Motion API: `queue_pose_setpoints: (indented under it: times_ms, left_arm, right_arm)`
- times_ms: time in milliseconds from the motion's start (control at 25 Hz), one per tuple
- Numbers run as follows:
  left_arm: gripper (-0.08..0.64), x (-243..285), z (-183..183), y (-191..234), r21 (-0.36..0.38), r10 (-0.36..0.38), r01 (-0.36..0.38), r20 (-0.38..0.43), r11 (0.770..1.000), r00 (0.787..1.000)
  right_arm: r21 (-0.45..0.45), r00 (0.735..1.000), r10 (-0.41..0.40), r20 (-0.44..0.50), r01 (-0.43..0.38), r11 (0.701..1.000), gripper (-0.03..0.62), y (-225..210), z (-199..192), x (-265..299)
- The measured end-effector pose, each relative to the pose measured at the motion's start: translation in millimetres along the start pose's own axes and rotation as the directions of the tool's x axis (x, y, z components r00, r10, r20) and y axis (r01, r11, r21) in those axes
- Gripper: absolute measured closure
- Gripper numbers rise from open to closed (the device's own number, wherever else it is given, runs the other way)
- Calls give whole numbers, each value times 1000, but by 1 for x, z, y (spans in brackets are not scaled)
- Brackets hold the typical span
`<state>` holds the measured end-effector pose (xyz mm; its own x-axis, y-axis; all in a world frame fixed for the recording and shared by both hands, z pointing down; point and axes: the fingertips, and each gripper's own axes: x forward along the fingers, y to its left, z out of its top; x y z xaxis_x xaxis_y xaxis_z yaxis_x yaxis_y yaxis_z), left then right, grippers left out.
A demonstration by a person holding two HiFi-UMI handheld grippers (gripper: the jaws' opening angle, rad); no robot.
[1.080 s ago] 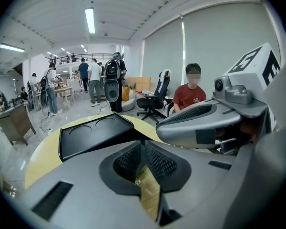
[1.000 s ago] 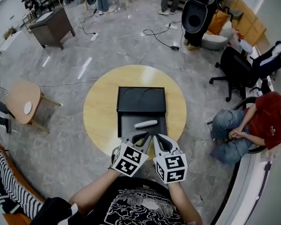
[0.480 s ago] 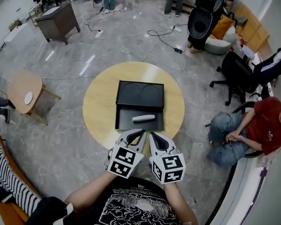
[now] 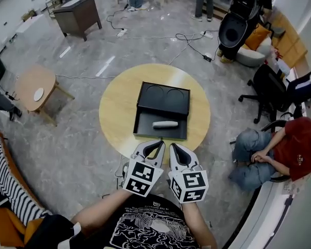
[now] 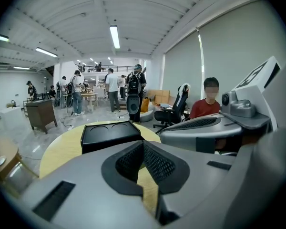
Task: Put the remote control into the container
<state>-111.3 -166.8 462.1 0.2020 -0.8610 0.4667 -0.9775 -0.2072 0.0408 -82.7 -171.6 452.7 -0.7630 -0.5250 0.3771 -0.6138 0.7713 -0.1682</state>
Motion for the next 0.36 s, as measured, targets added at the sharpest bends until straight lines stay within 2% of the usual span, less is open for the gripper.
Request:
queue_pose_setpoints:
  times_ms: [360]
  left_arm:
    - [546, -22, -11, -2, -28, 35, -35, 30, 999, 999]
  right_arm:
    - [-31, 999, 33, 6, -33, 999, 569, 23, -10, -7]
